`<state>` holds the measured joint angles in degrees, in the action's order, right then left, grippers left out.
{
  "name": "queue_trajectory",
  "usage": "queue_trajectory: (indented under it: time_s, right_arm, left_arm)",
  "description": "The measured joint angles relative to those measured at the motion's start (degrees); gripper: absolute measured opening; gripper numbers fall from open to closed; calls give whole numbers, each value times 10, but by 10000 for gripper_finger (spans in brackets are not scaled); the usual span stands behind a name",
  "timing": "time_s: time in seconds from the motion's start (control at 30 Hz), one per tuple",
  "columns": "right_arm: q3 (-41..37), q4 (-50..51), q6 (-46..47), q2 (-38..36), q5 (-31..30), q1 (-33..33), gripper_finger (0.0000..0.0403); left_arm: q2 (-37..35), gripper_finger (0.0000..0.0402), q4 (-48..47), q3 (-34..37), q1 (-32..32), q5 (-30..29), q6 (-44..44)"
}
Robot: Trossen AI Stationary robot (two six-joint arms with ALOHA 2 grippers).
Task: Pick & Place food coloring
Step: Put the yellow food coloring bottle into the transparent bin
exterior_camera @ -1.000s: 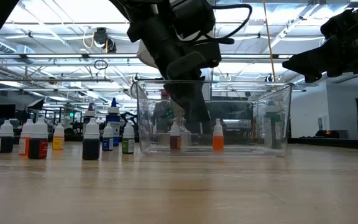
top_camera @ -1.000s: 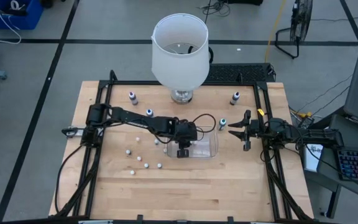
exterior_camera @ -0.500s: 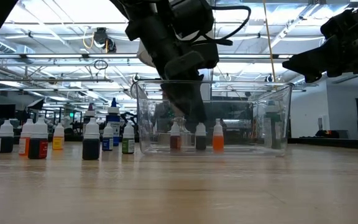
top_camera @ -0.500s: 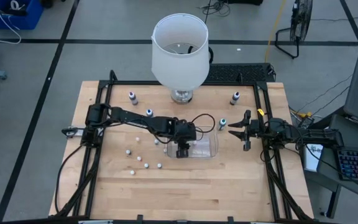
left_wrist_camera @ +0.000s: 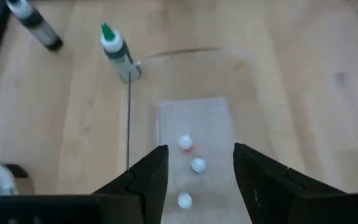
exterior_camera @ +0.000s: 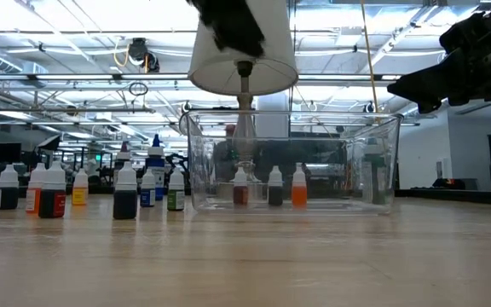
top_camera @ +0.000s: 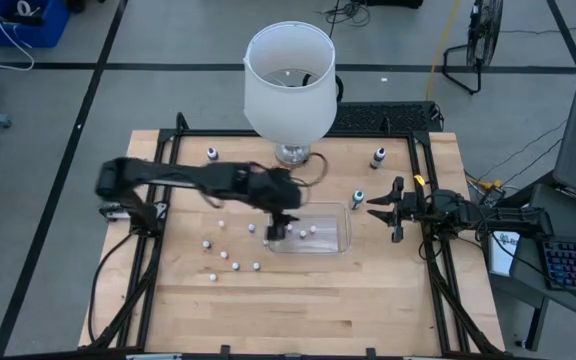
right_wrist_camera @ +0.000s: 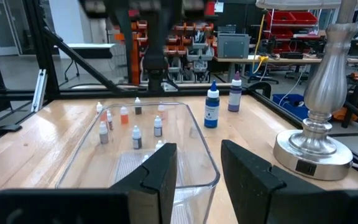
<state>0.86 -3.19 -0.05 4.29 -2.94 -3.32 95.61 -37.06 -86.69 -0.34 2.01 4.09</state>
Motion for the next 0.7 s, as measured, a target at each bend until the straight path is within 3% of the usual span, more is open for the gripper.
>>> queue_trajectory:
  time_s: [0.4, 0.57, 0.7]
  right_arm:
    - [0, 0, 0, 2, 0, 0, 114]
    - [0, 1, 0, 2, 0, 0, 114]
    - [0, 1, 0, 2, 0, 0, 114]
  left_arm:
    - [-224, 184, 236, 404, 19, -6, 31]
    - [-269, 184, 176, 468, 35, -53, 3]
    - [-267, 184, 111, 469, 44, -32, -58]
